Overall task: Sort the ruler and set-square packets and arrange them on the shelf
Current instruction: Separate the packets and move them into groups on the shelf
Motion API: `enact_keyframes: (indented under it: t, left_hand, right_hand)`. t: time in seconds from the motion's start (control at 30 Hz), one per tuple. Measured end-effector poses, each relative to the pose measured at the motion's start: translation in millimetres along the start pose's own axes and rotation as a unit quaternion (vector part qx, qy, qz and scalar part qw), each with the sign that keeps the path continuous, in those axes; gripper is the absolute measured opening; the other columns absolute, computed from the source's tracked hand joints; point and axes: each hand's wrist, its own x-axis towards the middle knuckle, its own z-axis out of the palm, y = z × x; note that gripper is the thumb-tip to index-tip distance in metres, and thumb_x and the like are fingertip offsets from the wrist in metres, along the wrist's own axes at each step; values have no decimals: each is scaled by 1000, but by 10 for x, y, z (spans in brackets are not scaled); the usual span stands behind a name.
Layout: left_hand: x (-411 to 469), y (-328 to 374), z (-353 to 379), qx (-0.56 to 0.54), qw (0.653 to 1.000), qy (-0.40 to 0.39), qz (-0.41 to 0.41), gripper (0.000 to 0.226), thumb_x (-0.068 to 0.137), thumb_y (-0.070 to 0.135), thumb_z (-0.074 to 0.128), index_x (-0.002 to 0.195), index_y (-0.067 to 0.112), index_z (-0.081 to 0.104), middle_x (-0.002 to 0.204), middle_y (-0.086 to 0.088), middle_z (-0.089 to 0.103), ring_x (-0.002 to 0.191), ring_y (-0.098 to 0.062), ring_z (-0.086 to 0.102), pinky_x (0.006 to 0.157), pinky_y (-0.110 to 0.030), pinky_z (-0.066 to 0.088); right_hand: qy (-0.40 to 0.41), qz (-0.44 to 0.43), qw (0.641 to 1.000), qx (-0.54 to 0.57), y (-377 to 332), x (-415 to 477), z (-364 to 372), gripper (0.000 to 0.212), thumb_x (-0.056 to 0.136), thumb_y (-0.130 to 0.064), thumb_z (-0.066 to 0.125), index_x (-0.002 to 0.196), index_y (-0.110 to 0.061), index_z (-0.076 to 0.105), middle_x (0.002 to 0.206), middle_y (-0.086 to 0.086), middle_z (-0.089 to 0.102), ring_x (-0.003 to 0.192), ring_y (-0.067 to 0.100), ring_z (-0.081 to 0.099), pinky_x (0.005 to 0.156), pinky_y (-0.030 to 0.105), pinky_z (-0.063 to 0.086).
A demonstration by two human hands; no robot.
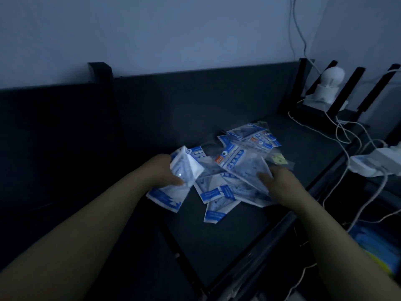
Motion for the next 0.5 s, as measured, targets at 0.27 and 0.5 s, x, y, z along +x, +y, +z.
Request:
enact_keyframes:
  t: [0.27,0.5]
  left_hand:
    - [37,172,-12,-43,997,-29,57,28,85,18,68,112,7,66,109,-8,68,95,-18,60,73,-23,43]
    - [321,272,72,85,994,-69,8,71,75,46,75,136,17,50,134,-7,53,114,-24,57,96,-34,48]
  right_hand:
    - [-91,-23,995,-26,69,30,-55,25,83,-29,67,89,-6,59,86,8,59,73,20,55,64,33,42]
    - [-199,-39,979,-17,47,259,-127,79,74,-40,78,140,-20,39,130,0,51,111,18,52,86,26,42]
